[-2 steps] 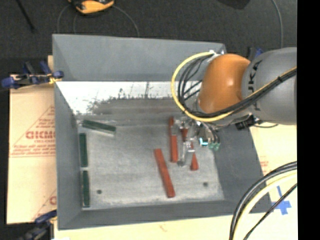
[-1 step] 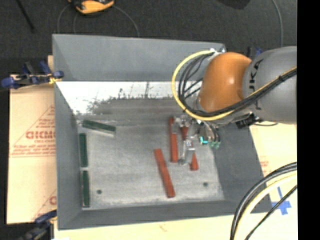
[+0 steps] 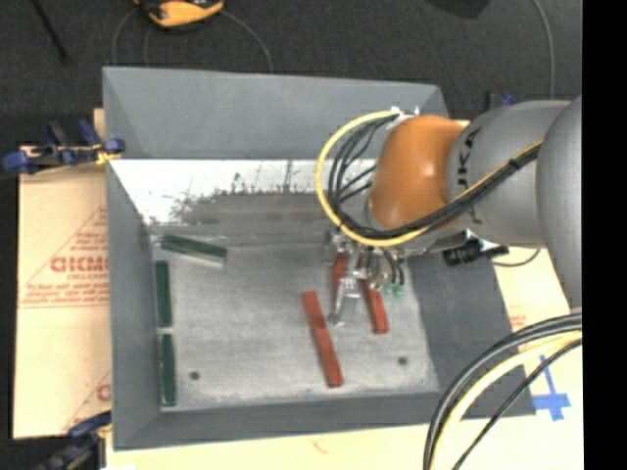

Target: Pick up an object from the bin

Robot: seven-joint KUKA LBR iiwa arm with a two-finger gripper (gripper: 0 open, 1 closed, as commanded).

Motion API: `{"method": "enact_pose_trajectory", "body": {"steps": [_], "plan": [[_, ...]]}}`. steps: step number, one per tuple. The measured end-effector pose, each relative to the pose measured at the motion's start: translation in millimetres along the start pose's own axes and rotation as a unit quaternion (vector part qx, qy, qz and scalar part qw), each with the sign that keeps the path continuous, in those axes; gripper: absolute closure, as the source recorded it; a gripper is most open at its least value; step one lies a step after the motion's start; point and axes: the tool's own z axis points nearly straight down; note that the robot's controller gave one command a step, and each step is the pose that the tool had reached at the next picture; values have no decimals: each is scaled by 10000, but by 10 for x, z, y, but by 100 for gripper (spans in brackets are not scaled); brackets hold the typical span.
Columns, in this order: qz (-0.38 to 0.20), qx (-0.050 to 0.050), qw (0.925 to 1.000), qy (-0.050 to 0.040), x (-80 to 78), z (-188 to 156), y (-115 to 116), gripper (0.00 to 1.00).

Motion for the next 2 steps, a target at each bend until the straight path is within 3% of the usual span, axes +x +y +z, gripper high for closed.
{"method": "enact_pose_trajectory", "body": {"steps": [1, 2], "plan": [[632, -13, 9980, 56, 72, 403, -144, 0], [-364, 9, 9993, 41, -217, 434, -43, 0]]}}
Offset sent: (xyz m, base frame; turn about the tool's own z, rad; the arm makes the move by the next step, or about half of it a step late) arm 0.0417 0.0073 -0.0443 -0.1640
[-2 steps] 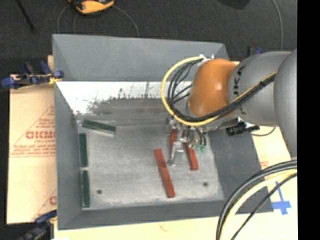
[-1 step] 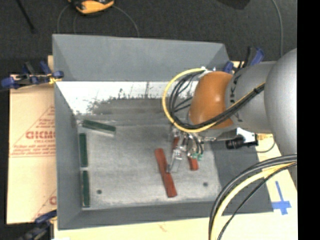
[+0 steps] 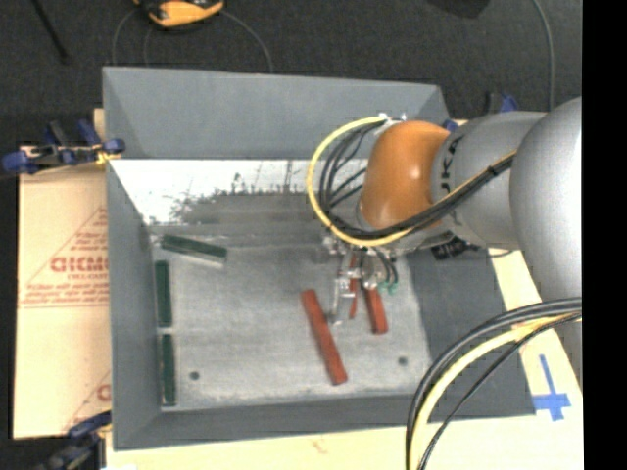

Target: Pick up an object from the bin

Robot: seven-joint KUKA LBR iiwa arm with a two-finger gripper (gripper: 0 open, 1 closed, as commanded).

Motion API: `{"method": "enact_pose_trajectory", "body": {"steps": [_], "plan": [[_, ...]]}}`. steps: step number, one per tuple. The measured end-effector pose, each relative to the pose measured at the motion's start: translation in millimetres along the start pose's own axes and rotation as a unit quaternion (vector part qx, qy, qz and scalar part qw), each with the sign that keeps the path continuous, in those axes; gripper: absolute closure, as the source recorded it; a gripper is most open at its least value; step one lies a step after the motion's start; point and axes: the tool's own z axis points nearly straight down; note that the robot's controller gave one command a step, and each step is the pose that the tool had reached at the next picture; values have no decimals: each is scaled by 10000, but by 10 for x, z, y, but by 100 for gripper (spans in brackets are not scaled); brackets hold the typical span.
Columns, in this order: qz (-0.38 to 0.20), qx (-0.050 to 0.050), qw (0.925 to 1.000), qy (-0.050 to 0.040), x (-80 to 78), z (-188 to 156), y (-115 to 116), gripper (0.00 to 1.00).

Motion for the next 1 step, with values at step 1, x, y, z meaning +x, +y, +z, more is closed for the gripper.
{"method": "enact_pose_trajectory", "body": {"steps": [1], "plan": [[-66, -12, 10000, -1, 177, -77, 385, 0]]}}
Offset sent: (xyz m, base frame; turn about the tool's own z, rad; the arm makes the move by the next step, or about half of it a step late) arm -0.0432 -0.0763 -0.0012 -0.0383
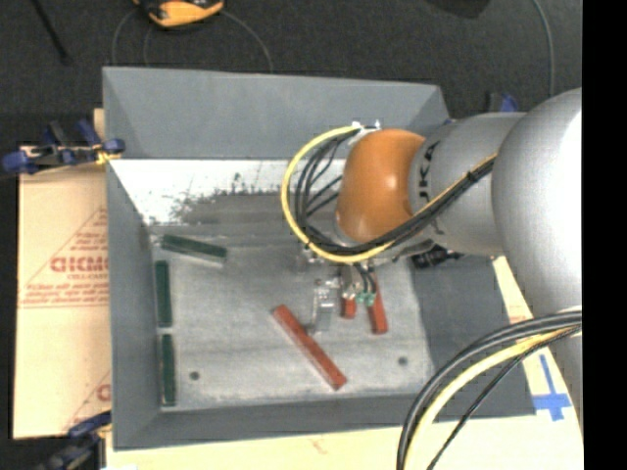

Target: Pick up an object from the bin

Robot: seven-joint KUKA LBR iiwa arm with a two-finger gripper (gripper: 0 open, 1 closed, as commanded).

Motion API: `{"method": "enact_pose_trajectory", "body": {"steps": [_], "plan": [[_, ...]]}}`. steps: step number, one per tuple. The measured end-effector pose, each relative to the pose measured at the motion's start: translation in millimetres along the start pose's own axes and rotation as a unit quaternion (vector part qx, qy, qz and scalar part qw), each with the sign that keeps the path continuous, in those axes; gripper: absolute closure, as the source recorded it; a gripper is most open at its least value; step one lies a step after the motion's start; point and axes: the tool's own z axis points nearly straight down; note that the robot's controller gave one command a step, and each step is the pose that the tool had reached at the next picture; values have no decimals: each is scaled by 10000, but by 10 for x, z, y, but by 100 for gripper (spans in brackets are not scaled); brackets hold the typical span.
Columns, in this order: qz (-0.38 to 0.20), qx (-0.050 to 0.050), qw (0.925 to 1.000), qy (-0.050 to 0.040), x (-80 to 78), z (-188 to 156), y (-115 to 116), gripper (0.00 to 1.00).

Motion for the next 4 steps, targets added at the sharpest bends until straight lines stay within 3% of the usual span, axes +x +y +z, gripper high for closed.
{"method": "enact_pose_trajectory", "body": {"steps": [1, 2, 3, 4], "plan": [[-132, 3, 9999, 13, 203, 68, -1113, 100], [-121, 6, 9999, 6, 218, 71, -1180, 100], [-73, 6, 10000, 3, 9, 73, -1016, 100], [-78, -10, 10000, 51, -16, -220, -958, 100]]}}
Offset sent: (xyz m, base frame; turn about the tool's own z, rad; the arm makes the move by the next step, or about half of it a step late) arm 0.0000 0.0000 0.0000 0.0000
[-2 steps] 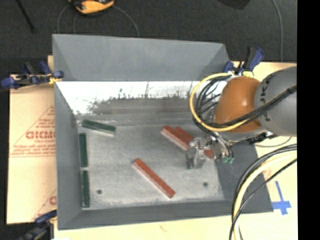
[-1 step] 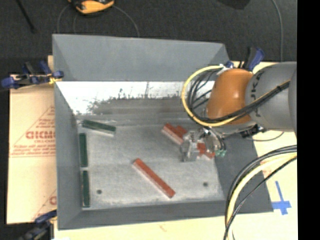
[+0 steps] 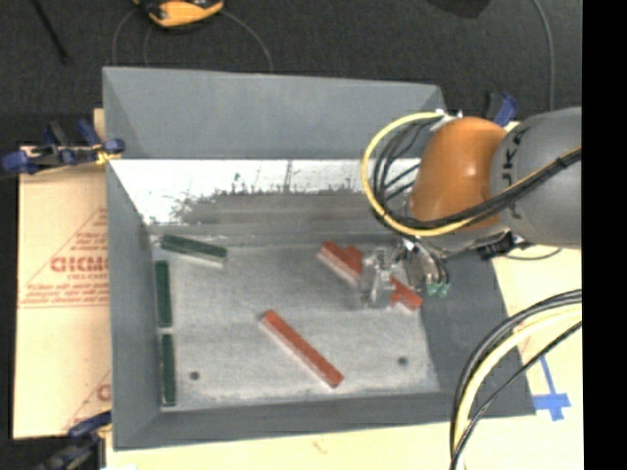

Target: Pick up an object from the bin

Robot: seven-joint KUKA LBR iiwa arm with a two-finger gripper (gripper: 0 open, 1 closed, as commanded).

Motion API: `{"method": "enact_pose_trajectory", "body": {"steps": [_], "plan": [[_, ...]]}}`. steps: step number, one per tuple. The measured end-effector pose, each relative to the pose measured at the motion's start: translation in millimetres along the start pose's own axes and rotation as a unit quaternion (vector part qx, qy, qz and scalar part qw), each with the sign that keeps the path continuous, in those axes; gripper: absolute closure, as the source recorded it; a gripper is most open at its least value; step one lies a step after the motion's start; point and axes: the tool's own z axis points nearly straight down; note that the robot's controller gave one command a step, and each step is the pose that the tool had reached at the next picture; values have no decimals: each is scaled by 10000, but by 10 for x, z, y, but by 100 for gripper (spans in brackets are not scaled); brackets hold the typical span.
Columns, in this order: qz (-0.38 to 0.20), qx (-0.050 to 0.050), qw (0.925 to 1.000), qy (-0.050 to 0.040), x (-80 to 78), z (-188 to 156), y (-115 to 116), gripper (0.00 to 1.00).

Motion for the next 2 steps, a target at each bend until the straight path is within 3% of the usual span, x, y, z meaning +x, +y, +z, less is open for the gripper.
{"method": "enact_pose_trajectory", "body": {"steps": [1, 2], "plan": [[-73, 16, 10000, -32, 1, -711, -22, 100], [8, 11, 10000, -45, -139, -1329, -11, 100]]}}
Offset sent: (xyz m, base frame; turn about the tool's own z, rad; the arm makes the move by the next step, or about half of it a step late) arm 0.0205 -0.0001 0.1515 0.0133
